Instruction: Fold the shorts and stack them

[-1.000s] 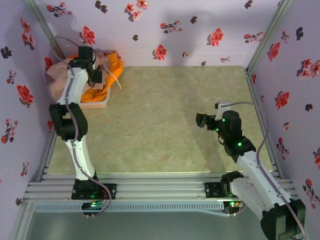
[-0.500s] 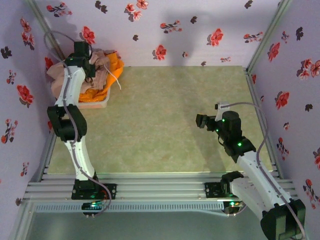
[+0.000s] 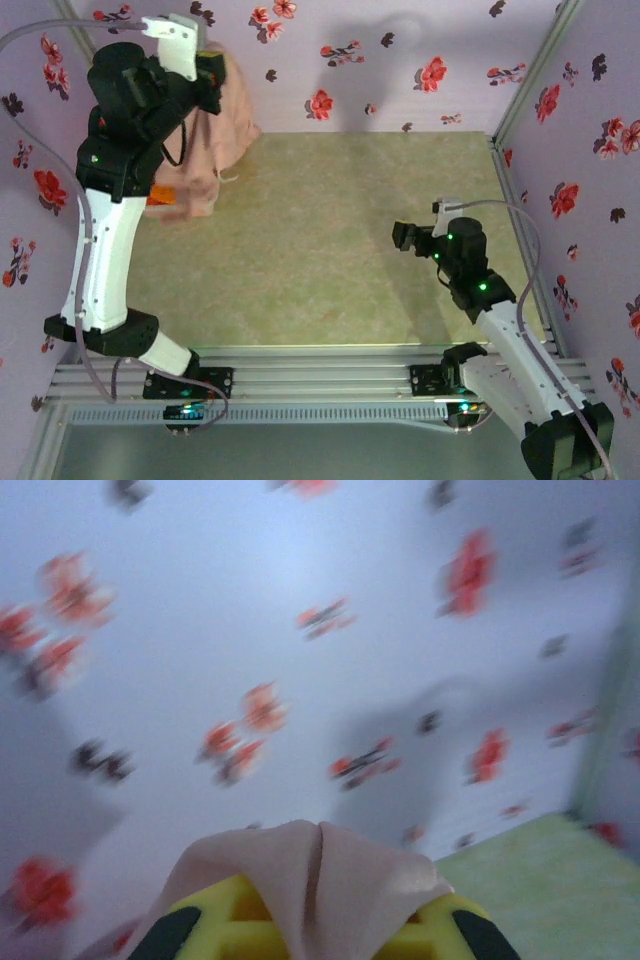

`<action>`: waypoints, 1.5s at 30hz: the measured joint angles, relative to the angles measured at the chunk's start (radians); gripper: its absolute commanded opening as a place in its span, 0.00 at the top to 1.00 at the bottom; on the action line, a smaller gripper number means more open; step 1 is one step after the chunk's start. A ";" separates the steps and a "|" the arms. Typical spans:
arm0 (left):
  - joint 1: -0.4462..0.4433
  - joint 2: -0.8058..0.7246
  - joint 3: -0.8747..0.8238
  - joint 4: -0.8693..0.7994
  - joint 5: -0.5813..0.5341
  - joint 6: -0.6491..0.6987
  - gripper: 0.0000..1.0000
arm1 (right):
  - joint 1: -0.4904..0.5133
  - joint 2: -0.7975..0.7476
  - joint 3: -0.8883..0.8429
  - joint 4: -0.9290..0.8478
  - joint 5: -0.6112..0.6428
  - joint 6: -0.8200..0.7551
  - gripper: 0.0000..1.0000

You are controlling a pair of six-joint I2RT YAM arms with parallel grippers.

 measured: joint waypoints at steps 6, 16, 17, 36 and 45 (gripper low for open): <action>-0.223 0.140 0.218 -0.027 0.101 -0.002 1.00 | 0.000 -0.036 0.053 -0.015 0.003 0.002 0.01; -0.277 0.198 0.115 -0.064 0.163 0.023 1.00 | 0.000 -0.078 0.128 -0.080 -0.019 0.008 0.01; -0.277 0.175 0.035 -0.056 0.155 0.039 1.00 | 0.000 -0.078 0.130 -0.089 -0.024 0.008 0.01; -0.252 -0.066 -1.190 0.430 -0.101 0.023 0.28 | 0.064 0.249 0.208 -0.225 -0.071 -0.044 0.01; -0.179 -0.377 -1.388 0.536 -0.144 -0.223 0.08 | 0.104 0.603 0.418 -0.259 -0.042 -0.086 0.06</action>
